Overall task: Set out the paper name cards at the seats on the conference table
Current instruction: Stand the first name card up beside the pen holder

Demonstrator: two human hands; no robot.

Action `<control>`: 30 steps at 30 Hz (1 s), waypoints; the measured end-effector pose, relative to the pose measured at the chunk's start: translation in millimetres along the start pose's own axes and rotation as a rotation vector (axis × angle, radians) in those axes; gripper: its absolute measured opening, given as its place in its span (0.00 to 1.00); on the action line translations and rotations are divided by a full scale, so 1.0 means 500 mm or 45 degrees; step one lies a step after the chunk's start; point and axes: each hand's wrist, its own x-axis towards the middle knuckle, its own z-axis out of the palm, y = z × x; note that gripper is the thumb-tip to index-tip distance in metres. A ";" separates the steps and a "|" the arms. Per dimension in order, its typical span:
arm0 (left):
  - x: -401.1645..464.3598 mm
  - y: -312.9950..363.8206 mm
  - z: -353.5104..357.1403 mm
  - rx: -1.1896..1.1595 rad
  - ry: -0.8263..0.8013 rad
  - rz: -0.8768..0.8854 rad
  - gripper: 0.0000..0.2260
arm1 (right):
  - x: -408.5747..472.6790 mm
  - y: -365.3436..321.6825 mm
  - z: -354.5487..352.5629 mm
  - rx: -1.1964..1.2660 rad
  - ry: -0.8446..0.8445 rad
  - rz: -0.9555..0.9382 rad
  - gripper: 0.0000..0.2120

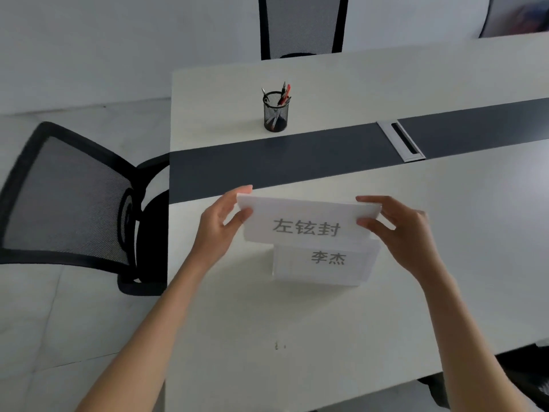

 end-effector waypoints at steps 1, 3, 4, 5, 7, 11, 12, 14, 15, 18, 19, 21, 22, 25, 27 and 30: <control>0.003 0.000 -0.020 -0.024 0.044 0.002 0.12 | 0.004 -0.022 0.018 -0.022 0.023 -0.014 0.14; 0.012 -0.004 -0.060 -0.083 0.148 0.011 0.12 | 0.014 -0.060 0.067 -0.064 0.085 -0.034 0.14; 0.021 -0.008 -0.080 -0.102 0.199 0.014 0.12 | 0.020 -0.077 0.096 -0.072 0.116 -0.033 0.13; 0.034 -0.016 -0.102 -0.108 0.242 0.017 0.12 | 0.027 -0.092 0.129 -0.063 0.146 -0.022 0.13; 0.077 -0.041 -0.149 -0.119 0.299 0.010 0.12 | 0.045 -0.117 0.203 -0.012 0.212 0.018 0.13; 0.195 -0.114 -0.236 -0.123 0.308 -0.047 0.09 | 0.088 -0.148 0.369 0.120 0.379 0.193 0.11; 0.227 -0.140 -0.255 -0.118 0.275 -0.073 0.09 | 0.099 -0.152 0.412 0.156 0.427 0.261 0.11; 0.290 -0.192 -0.285 -0.072 0.149 -0.102 0.10 | 0.128 -0.153 0.497 0.210 0.530 0.359 0.10; 0.318 -0.216 -0.297 -0.030 0.078 -0.117 0.12 | 0.143 -0.149 0.536 0.230 0.570 0.402 0.10; 0.394 -0.273 -0.318 0.049 -0.112 -0.229 0.20 | 0.197 -0.127 0.638 0.291 0.638 0.566 0.09; 0.415 -0.291 -0.323 0.076 -0.175 -0.290 0.22 | 0.215 -0.118 0.664 0.309 0.658 0.621 0.10; 0.455 -0.326 -0.329 0.130 -0.282 -0.383 0.23 | 0.247 -0.100 0.705 0.349 0.713 0.704 0.10; 0.474 -0.343 -0.329 0.132 -0.307 -0.412 0.23 | 0.262 -0.092 0.719 0.366 0.742 0.731 0.11; 0.508 -0.366 -0.320 0.062 -0.309 -0.474 0.23 | 0.297 -0.077 0.746 0.392 0.824 0.782 0.11; 0.525 -0.379 -0.312 0.048 -0.345 -0.465 0.25 | 0.314 -0.071 0.758 0.392 0.851 0.789 0.10; 0.551 -0.402 -0.304 0.106 -0.394 -0.417 0.28 | 0.334 -0.065 0.766 0.367 0.867 0.755 0.10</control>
